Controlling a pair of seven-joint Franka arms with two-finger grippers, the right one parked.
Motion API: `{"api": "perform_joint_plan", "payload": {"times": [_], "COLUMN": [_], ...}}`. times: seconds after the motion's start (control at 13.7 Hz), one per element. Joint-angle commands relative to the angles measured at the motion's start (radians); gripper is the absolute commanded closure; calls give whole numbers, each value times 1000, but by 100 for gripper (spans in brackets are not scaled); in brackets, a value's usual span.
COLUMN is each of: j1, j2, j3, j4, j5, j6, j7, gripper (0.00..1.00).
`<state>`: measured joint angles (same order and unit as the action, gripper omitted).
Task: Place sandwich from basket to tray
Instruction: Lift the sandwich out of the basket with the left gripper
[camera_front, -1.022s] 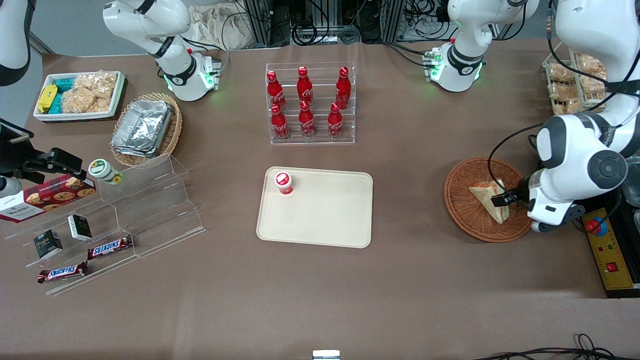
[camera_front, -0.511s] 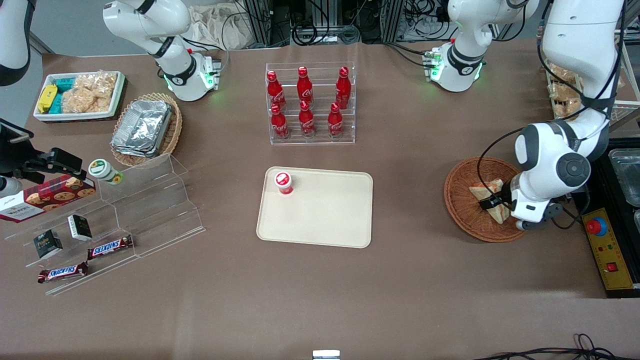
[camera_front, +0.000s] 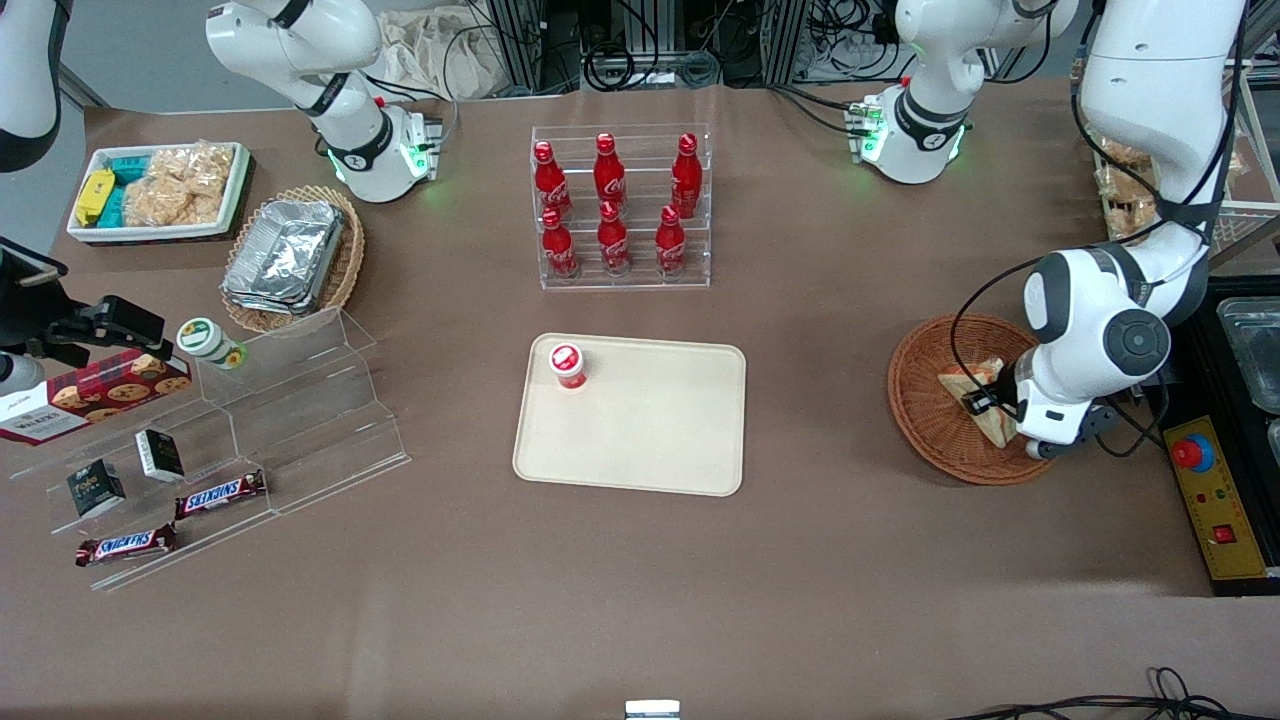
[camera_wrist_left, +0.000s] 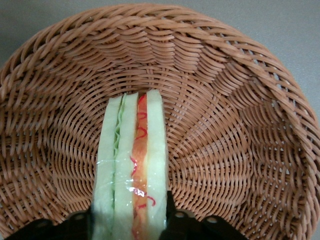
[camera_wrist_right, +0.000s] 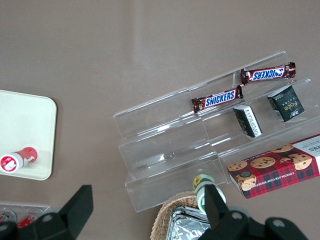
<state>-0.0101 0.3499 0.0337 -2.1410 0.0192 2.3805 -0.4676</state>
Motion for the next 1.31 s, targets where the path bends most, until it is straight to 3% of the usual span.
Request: {"api": "perform_joint_plan", "payload": {"times": [0.0,0.44,0.66,0.88,1.24], "j1": [2,-11,-11,-11,-11], "j2": [-23,-159,-200,-226,-276], "j3": [0,-14,-72,-152,-363], "j4": [7,211,387,530,547], "j5": [7,11,11,11,37], "j6": [-6,-300,-520,-717,-735], "j7": [-17,1,-6,-17,-170], "gripper": [65,65,65,64,64]}}
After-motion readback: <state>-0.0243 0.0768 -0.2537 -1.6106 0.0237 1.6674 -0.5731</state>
